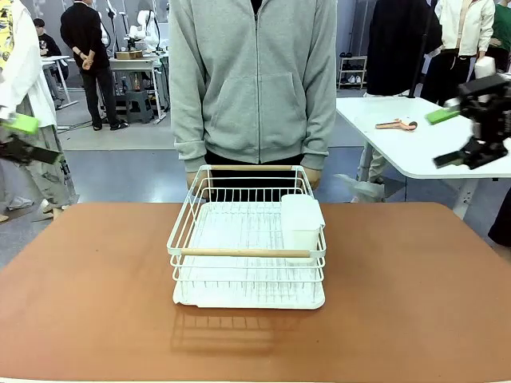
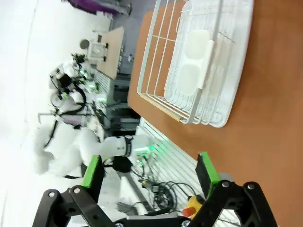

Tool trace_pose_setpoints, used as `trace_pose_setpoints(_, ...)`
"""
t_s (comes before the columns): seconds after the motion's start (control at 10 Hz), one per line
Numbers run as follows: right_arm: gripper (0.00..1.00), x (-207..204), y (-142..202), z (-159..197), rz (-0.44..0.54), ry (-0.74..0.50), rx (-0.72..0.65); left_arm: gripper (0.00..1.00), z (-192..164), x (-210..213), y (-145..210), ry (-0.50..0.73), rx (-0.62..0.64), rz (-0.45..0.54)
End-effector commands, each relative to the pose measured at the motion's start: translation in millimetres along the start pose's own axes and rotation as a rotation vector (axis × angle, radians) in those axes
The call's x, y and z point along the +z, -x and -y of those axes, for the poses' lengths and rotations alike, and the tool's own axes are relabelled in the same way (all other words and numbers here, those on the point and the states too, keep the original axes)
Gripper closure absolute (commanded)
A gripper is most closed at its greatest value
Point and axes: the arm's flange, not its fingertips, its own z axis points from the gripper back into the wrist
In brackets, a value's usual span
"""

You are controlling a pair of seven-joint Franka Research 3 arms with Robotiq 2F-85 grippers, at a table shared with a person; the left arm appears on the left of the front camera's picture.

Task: Clean the table.
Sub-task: Pick up the Lint Roller when the human hands it over.

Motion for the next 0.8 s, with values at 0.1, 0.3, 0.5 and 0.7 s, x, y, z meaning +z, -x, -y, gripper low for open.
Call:
trace_pose_setpoints(0.1,0.0,70.7,15.7,33.8,0.126,-0.072,-0.119,0.0,-1.9,51.1,35.5,0.015,0.065,0.143)
trace_pose_setpoints(0.3,0.0,120.2,35.5,55.4,0.215,-0.103,-0.162,0.0,-2.0,89.3,62.3,-0.008,0.076,0.166)
trace_pose_setpoints(0.5,0.0,153.9,47.8,76.2,0.261,-0.105,-0.205,0.0,-4.3,125.5,83.0,-0.016,0.083,0.213)
trace_pose_setpoints(0.7,0.0,185.8,60.9,95.5,0.297,-0.09,-0.238,0.0,-14.1,150.5,98.9,-0.039,0.128,0.259)
